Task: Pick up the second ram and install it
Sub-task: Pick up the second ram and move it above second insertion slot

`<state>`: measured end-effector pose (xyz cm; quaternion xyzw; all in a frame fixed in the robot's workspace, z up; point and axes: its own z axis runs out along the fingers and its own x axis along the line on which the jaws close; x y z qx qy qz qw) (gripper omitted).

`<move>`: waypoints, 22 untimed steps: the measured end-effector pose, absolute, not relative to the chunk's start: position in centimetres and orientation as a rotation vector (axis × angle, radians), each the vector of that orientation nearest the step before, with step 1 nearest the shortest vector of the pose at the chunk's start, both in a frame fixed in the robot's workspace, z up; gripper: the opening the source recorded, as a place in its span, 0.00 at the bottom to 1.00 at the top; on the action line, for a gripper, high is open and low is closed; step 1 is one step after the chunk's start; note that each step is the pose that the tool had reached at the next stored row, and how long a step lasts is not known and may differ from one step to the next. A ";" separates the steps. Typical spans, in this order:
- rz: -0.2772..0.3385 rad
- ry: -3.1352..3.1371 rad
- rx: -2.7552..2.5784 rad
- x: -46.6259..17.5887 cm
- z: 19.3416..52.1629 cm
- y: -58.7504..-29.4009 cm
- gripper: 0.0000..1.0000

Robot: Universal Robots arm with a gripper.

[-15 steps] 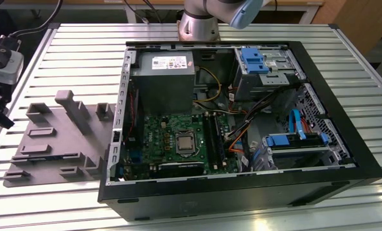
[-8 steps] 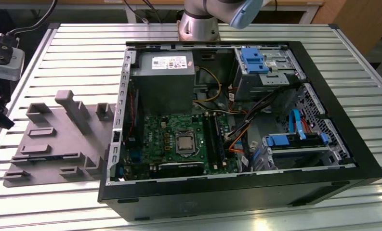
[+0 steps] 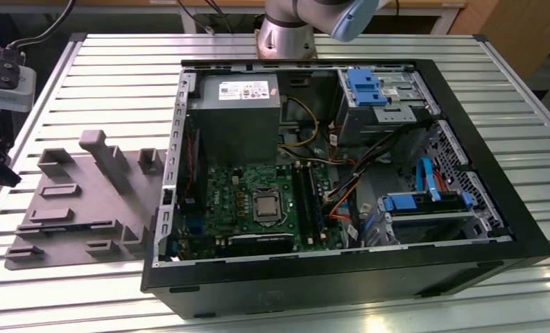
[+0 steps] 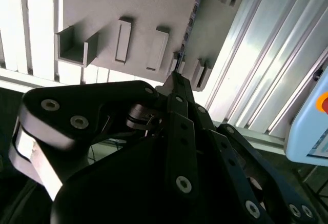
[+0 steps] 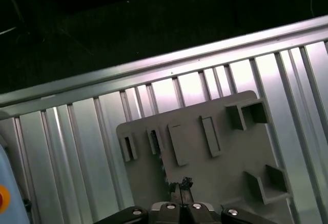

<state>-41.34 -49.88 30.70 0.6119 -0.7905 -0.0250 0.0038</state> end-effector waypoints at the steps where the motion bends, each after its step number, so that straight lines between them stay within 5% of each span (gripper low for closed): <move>1: -0.078 -2.464 1.934 -41.3 30.7 -49.9 0.11; 22: -0.077 -2.350 2.067 -41.3 30.2 -49.9 0.11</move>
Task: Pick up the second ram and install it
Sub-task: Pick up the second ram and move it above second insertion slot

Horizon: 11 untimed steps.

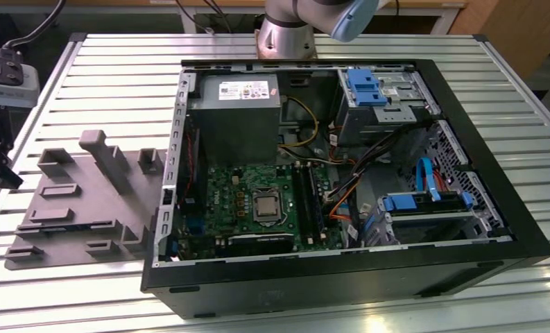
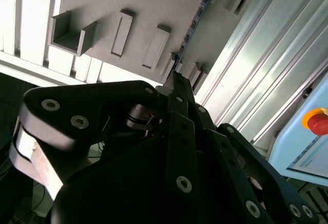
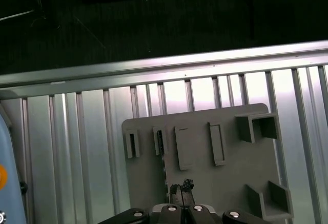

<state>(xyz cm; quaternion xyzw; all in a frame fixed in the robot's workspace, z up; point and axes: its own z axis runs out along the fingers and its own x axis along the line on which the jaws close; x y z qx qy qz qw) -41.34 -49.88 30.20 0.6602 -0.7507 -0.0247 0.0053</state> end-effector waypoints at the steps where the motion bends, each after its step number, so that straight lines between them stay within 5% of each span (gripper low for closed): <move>1: -0.077 -2.350 2.067 -41.3 30.2 -49.9 0.11; 11: -0.077 -2.350 2.067 -41.3 29.8 -49.9 0.11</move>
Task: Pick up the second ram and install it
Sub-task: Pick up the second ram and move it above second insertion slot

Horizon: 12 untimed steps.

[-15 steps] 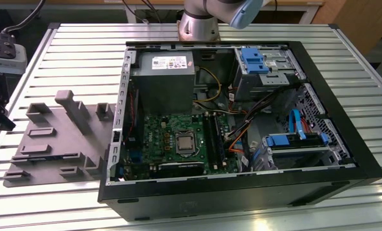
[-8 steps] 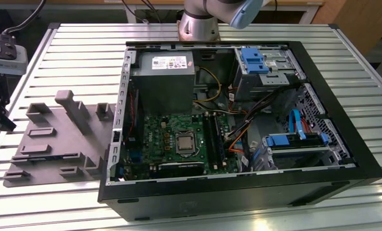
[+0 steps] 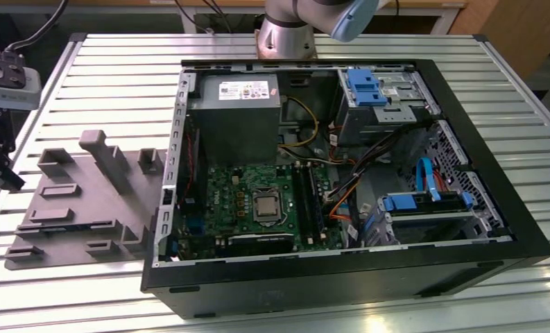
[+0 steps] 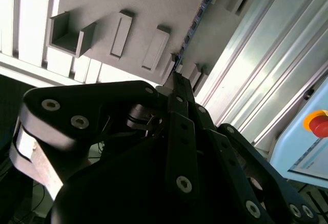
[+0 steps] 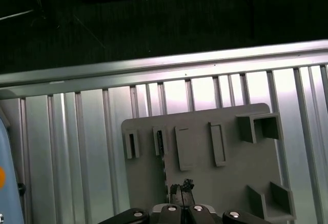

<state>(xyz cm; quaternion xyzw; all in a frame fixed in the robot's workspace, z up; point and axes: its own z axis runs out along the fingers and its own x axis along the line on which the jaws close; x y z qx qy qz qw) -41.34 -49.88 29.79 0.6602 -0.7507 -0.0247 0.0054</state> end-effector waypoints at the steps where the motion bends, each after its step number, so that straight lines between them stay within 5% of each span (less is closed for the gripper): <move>1: -0.077 -2.350 2.067 -41.3 29.8 -49.9 0.11; 12: -0.077 -2.350 2.067 -41.3 29.3 -49.9 0.11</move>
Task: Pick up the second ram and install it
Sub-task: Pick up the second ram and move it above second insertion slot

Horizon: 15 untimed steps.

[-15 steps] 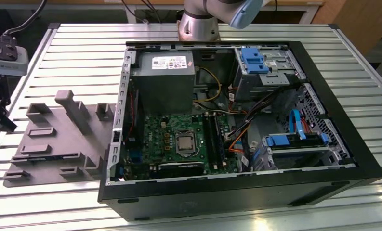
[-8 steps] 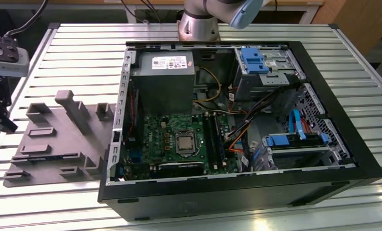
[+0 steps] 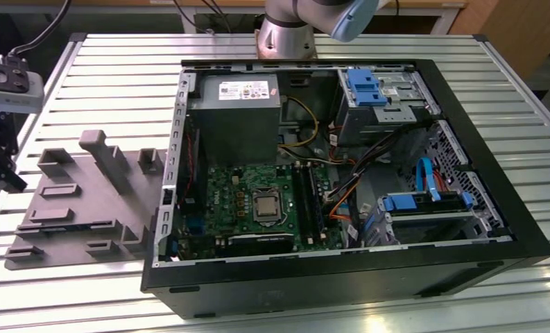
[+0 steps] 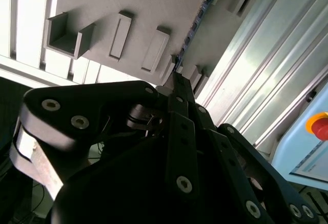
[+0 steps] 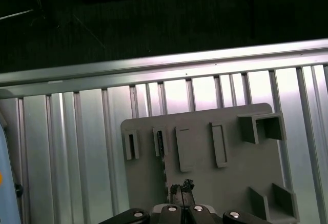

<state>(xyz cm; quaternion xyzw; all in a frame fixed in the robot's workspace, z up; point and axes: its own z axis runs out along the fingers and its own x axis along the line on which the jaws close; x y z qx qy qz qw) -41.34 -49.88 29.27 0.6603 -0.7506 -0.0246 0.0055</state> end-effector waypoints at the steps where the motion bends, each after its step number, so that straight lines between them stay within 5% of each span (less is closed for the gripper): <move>1: -0.077 -2.350 2.067 -41.3 29.2 -49.9 0.11; 15: -0.077 -2.349 2.068 -41.3 28.5 -49.9 0.11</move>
